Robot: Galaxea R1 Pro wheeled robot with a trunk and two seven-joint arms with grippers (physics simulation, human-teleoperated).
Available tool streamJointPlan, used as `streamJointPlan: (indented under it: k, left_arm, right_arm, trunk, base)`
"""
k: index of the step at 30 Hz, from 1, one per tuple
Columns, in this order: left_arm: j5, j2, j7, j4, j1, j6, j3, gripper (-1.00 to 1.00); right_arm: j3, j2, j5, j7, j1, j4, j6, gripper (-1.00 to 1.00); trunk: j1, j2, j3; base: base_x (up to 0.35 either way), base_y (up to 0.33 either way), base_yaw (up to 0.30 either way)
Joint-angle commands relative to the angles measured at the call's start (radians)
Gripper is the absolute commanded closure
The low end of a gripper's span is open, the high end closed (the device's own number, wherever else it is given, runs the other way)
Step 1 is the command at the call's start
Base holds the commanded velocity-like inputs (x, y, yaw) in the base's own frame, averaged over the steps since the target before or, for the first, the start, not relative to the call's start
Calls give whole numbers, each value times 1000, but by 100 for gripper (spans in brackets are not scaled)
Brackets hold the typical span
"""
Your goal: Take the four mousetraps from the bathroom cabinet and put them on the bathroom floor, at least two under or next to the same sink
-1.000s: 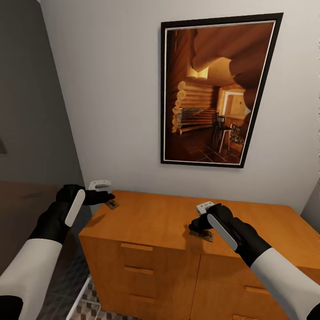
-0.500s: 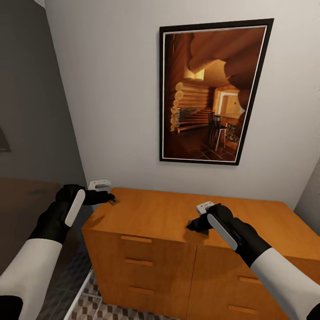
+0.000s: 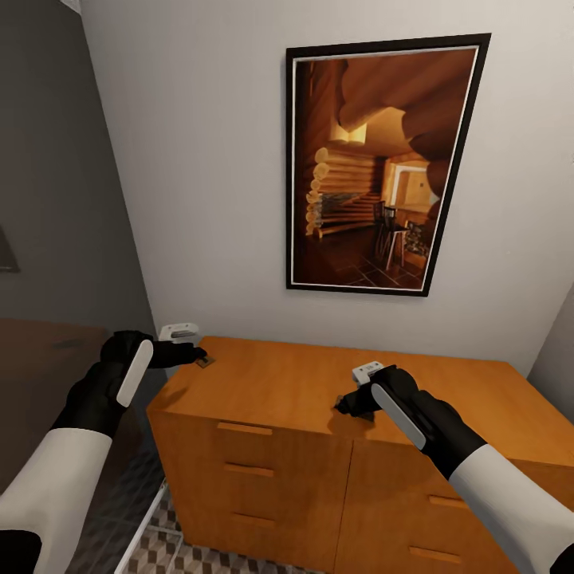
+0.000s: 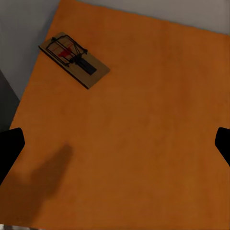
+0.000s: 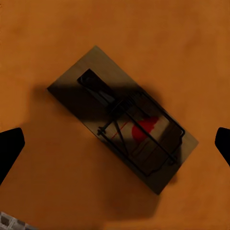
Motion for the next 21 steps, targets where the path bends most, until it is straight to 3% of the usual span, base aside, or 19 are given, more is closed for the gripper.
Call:
streamJointPlan:
  k: [1,21]
  left_arm:
    - [1,1,0,-1,-1,3,-2,-100]
    - [1,1,-1,-1,-1,3,-6,-100]
  right_arm:
    - [3,-1,-10,-10,-1,-1,2,-100]
    - [3,-4,-10,-10,-20,1,2,-100]
  trunk:
    - [0,-1,-1]
    - [0,-1,-1]
  base:
    - [-1,0,0]
    - [0,0,0]
